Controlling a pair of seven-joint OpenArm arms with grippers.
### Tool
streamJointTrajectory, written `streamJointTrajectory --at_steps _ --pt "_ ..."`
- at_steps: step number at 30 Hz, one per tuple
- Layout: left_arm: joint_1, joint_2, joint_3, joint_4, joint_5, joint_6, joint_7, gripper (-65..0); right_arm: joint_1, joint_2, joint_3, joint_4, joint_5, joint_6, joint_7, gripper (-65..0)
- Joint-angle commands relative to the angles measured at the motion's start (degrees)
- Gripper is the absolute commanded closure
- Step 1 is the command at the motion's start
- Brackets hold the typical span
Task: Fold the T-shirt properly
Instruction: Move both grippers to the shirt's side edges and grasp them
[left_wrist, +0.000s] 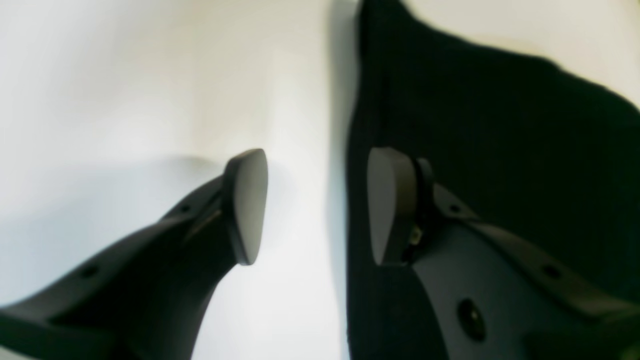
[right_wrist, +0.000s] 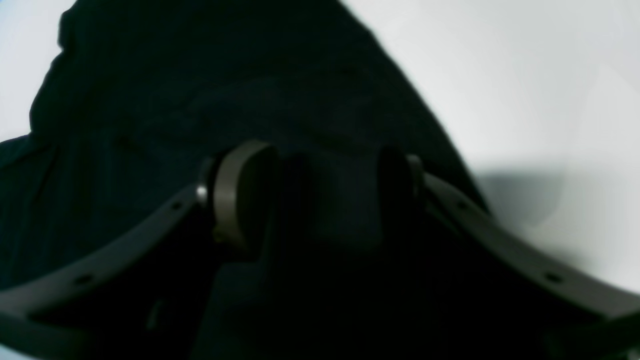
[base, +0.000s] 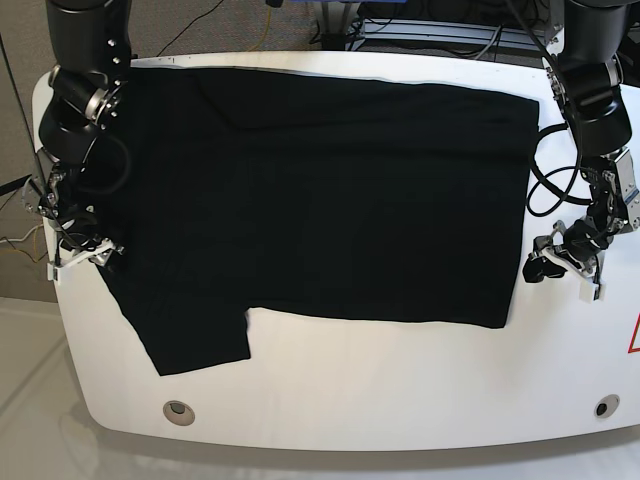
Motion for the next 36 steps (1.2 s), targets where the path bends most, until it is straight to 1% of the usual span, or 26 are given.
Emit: streamJointTrajectory --at_steps 1,3,5,11,13,19,23,25,27,33,35,36 --pt "-0.8 -1.6 -0.6 0.9 -0.9 -0.1 -0.6 -29.5 1.5 1.7 0.0 -1.4 -0.9 -0.8 0.5 -34.2" --pt "-0.8 -2.0 -0.1 1.9 -1.2 -0.1 -1.5 -29.8 2.1 2.7 0.0 -2.9 -1.6 -1.5 1.8 -34.3" --pt "-0.8 -2.0 -0.1 1.9 -1.3 -0.1 -1.5 -29.8 2.1 2.6 -0.1 -3.2 -1.6 -1.6 2.1 -34.3" --pt "-0.7 -1.2 0.0 2.0 -1.1 -0.1 -1.6 -29.9 1.5 1.5 0.0 -2.5 -0.9 -1.5 0.8 -33.8" --pt "-0.5 -0.8 0.0 1.7 -1.1 -0.5 -1.7 -30.2 1.0 1.0 -0.3 -1.3 0.1 -0.6 -1.0 -32.1" --pt "-0.6 -0.8 0.0 1.8 -1.2 -0.7 -2.0 -30.1 1.1 0.2 -0.3 -0.7 0.4 -0.3 -3.0 -29.8" --pt "-0.7 -0.9 0.1 1.8 -1.2 -0.8 -2.0 -30.1 1.4 0.0 -0.4 0.5 0.3 0.2 -5.0 -30.7" --pt "-0.7 -1.2 0.3 1.9 -1.0 -0.9 -2.0 -30.1 1.2 -0.3 -0.2 1.9 -0.2 0.5 -8.4 -32.8" --pt "-0.7 -1.1 0.4 1.9 -0.9 -1.0 -2.1 -30.0 1.1 -0.4 -0.3 2.7 -0.2 0.5 -9.0 -32.9" --pt "-0.8 -0.2 0.5 1.6 0.1 -1.4 -2.8 -29.3 1.0 -0.2 -0.3 2.8 -0.3 0.5 -8.7 -33.0" --pt "-0.6 0.6 0.5 1.3 0.1 -2.0 -4.1 -27.6 0.6 0.2 -0.2 1.7 -0.2 0.5 -6.1 -33.0" --pt "-0.6 0.7 0.5 1.2 0.1 -2.0 -4.2 -27.4 0.6 0.3 -0.2 1.7 -0.2 0.5 -5.9 -33.1"
